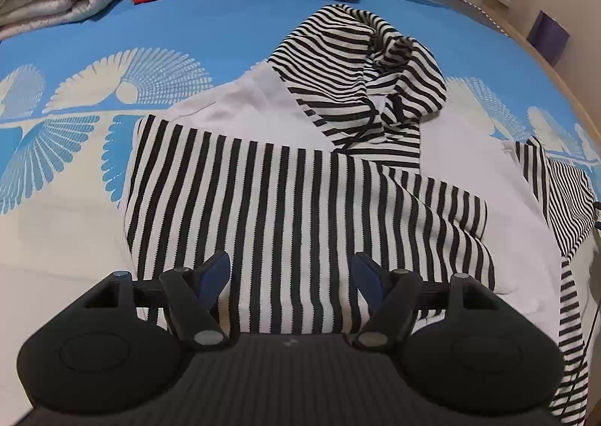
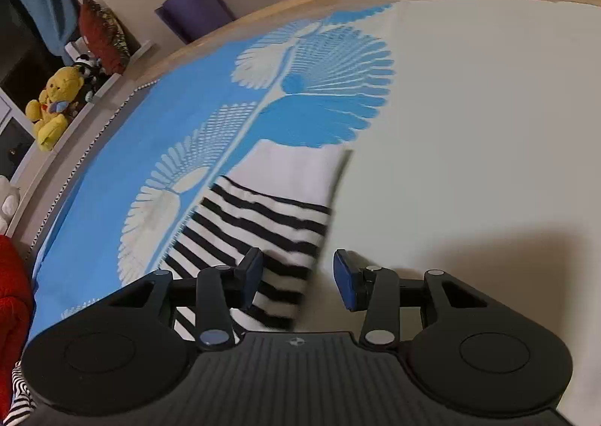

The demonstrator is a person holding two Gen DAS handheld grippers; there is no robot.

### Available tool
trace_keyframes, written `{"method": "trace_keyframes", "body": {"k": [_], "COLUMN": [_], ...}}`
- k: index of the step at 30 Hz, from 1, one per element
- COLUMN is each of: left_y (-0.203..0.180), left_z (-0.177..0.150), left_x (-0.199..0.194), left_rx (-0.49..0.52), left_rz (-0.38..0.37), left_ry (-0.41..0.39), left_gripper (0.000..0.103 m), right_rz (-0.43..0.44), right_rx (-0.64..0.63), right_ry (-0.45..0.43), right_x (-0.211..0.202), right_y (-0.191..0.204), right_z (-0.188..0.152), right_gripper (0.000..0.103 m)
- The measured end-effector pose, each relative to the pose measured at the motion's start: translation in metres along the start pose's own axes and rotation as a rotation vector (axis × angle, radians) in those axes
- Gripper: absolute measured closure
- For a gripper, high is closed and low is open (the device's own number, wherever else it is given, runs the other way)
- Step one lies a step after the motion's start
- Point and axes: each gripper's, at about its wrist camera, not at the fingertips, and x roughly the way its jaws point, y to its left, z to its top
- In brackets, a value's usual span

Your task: Fold small clothes

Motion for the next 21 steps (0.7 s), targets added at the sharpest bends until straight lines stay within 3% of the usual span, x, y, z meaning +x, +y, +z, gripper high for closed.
{"method": "trace_keyframes", "body": {"k": [1, 2, 7, 10, 13, 18, 21], "left_y": [0.001, 0.001, 0.013, 0.025, 0.039, 0.072, 0.095], "left_z": [0.001, 0.001, 0.004, 0.007, 0.011, 0.013, 0.014], "left_x": [0.0, -0.001, -0.005, -0.013, -0.023, -0.036, -0.045], "left_rx": [-0.003, -0.004, -0.032, -0.065, -0.095, -0.163, -0.207], "left_rz": [0.0, -0.001, 0.005, -0.004, -0.018, -0.023, -0.017], "left_ry": [-0.001, -0.004, -0.011, -0.021, -0.04, -0.055, -0.071], "left_gripper": [0.026, 0.026, 0.026, 0.026, 0.026, 0.026, 0.026], "right_rz": [0.0, 0.0, -0.051, -0.088, -0.073, -0.046, 0.085], "right_rx": [-0.002, 0.001, -0.018, -0.131, -0.262, -0.497, -0.596], "right_ry": [0.005, 0.015, -0.068, -0.136, -0.218, -0.289, -0.34], "right_x": [0.003, 0.005, -0.016, -0.044, -0.085, -0.167, -0.228], "right_y": [0.002, 0.004, 0.009, 0.025, 0.053, 0.122, 0.173], "right_z": [0.0, 0.0, 0.005, 0.008, 0.005, -0.038, -0.082], "right_gripper": [0.085, 0.1, 0.1, 0.1, 0.1, 0.1, 0.1]}}
